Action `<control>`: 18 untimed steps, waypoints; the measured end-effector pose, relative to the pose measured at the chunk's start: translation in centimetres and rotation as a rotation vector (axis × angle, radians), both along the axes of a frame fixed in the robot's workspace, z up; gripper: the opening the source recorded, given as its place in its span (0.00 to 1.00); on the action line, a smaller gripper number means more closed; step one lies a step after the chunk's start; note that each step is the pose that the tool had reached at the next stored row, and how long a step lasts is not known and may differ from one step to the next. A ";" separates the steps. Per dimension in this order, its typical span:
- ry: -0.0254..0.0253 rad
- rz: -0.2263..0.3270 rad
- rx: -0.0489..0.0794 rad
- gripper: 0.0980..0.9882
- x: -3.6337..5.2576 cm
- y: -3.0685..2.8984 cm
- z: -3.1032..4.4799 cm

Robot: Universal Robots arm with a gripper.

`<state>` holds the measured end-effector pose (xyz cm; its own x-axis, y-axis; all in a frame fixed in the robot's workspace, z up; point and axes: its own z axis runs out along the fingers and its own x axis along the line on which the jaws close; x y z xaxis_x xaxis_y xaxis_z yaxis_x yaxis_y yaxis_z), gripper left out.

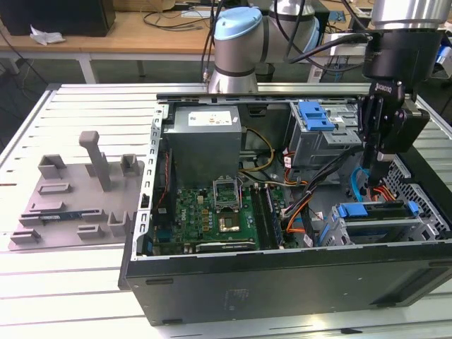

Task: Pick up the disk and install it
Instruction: 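Insert the second disk wire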

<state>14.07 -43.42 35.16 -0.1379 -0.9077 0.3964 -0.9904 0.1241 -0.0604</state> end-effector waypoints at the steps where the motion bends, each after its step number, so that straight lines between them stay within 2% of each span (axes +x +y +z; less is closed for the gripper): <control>1: -0.0001 0.001 0.000 0.30 0.00 0.00 0.00; 3: 0.0034 0.007 0.000 0.30 0.00 0.01 0.00; 8: 0.0327 0.062 -0.006 0.30 0.00 0.04 0.00; 11: 0.0387 0.072 -0.016 0.30 0.00 0.34 0.24; 15: 0.0395 0.072 -0.027 0.30 0.00 0.45 1.07; 18: 0.0397 0.072 -0.031 0.30 0.00 0.42 1.48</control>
<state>14.07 -43.00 36.64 -0.0561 -0.9020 0.4280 -0.9984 0.0509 -0.0236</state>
